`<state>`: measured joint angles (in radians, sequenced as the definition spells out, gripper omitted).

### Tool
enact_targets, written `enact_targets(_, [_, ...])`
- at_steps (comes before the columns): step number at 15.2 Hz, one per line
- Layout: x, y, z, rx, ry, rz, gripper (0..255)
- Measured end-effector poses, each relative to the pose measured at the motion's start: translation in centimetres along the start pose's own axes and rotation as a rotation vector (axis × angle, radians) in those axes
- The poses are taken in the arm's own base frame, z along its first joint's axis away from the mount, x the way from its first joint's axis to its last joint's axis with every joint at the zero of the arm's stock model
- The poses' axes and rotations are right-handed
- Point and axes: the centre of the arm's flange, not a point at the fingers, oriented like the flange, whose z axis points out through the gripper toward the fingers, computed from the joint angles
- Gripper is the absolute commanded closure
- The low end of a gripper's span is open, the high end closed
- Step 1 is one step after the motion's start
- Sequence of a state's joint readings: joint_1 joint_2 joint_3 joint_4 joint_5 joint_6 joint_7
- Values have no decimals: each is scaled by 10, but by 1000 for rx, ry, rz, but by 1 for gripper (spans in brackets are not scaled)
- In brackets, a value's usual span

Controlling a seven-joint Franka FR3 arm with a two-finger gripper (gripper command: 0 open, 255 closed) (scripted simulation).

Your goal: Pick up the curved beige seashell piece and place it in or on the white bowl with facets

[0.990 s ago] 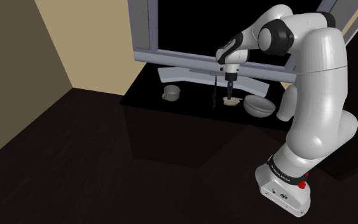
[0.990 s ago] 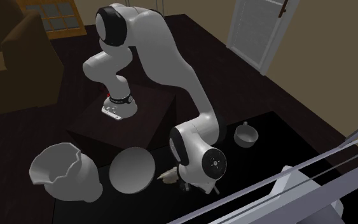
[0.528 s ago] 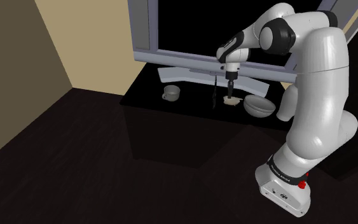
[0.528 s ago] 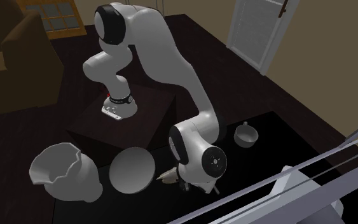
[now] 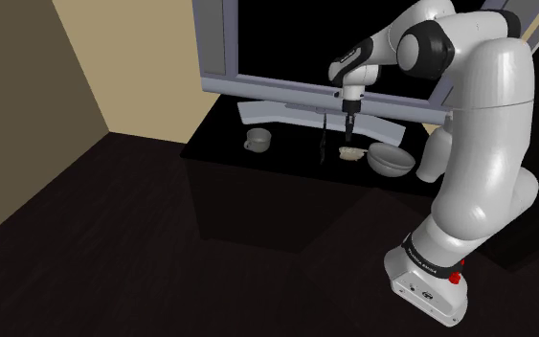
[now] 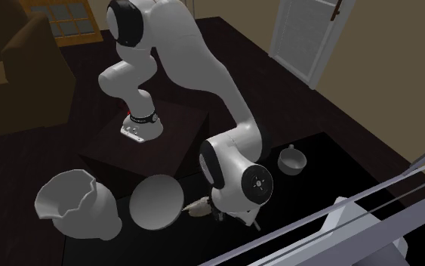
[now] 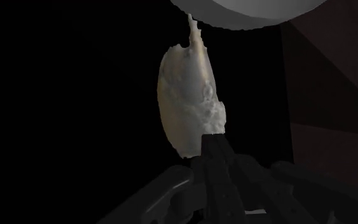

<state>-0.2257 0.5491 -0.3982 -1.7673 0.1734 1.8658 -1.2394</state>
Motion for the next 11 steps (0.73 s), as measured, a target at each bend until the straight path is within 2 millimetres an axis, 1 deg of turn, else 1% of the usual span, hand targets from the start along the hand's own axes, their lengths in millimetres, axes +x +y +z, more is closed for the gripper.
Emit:
enact_targets(1, [0, 0, 0, 0, 0, 0, 0])
enact_targets(2, [-2, -5, 5, -24, -9, 6, 0])
enact_targets(4, [-15, -20, 18, -129, -33, 24, 0])
enact_targets(6, [-23, -33, 38, -220, -49, 35, 0])
enact_targets(11, [-28, -31, 67, -254, -51, 35, 0])
